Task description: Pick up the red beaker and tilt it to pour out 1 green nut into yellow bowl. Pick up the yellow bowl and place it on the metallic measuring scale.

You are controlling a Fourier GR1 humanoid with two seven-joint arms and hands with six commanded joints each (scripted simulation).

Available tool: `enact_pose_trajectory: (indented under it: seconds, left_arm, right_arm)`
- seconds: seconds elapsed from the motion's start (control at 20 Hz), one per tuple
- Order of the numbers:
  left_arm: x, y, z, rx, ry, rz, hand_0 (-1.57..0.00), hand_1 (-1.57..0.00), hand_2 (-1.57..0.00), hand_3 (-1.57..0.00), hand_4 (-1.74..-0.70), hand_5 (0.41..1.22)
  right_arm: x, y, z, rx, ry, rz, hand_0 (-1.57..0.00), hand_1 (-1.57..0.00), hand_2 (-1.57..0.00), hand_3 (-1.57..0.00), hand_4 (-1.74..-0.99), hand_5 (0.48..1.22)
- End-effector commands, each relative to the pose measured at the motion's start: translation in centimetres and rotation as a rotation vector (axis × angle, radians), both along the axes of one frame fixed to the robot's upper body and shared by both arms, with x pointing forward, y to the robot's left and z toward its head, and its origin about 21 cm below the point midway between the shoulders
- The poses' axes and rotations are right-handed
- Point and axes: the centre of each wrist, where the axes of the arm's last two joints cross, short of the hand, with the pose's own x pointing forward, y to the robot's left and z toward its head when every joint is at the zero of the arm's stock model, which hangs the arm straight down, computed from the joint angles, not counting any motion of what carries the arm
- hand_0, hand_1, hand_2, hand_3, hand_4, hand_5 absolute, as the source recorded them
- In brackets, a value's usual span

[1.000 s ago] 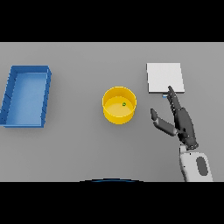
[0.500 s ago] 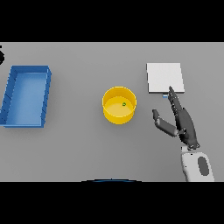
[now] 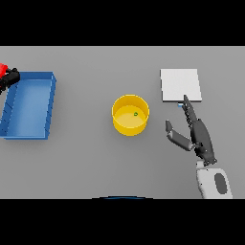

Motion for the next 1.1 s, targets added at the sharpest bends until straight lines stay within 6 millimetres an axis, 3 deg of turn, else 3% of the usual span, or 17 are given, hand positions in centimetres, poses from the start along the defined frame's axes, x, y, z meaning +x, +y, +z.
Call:
enact_pose_trajectory:
  seconds: [0.0,0.05,0.15,0.25,0.35,0.55,0.85,1.05]
  left_arm:
    - [-0.5,-0.2,0.4,-0.034,-0.007,-0.039,-1.57,-1.52,-1.41,-0.85,-1.13,0.779]
    - [-0.7,-0.7,0.6,-0.073,0.007,-0.066,-1.44,-1.29,-1.16,-0.71,-1.05,0.757]
    - [-1.2,-0.9,1.1,-0.118,0.022,-0.119,-0.98,-0.83,-0.75,-0.46,-0.92,0.716]
    - [-1.7,-1.0,1.4,-0.112,0.050,-0.150,-0.63,-0.53,-0.48,-0.30,-0.85,0.688]
    - [-1.4,-0.9,1.4,-0.077,0.093,-0.158,-0.40,-0.34,-0.31,-0.19,-0.81,0.667]
    - [-1.3,-0.7,1.2,-0.053,0.124,-0.163,-0.16,-0.14,-0.12,-0.08,-0.77,0.655]
    - [-1.4,-1.0,0.5,-0.029,0.080,-0.153,-0.04,-0.04,-0.03,-0.02,-0.73,0.664]
    - [-1.3,-1.1,0.8,-0.044,0.022,-0.165,-0.02,-0.01,-0.01,-0.01,-0.72,0.685]
  right_arm:
    - [0.2,0.0,0.3,0.003,-0.003,-0.001,0.00,0.00,0.00,0.00,-1.325,0.731]
    - [0.4,0.0,0.3,-0.007,0.013,-0.006,0.00,0.00,0.00,0.00,-1.320,0.731]
    - [0.6,-0.1,0.2,0.000,0.011,-0.007,0.00,0.00,0.00,0.00,-1.321,0.727]
    - [0.4,-0.2,0.1,-0.007,0.008,-0.007,0.00,0.00,0.00,0.00,-1.321,0.725]
    - [0.4,-0.5,0.0,-0.002,0.011,-0.008,0.00,0.00,0.00,0.00,-1.316,0.724]
    - [0.3,-0.4,-0.1,-0.012,0.007,-0.008,0.00,0.00,0.00,0.00,-1.307,0.717]
    - [0.8,0.3,0.7,-0.081,0.032,-0.025,0.00,0.00,0.00,0.00,-1.281,0.688]
    - [2.7,0.8,3.0,-0.220,-0.044,0.100,-0.01,0.00,0.00,0.00,-1.167,0.672]
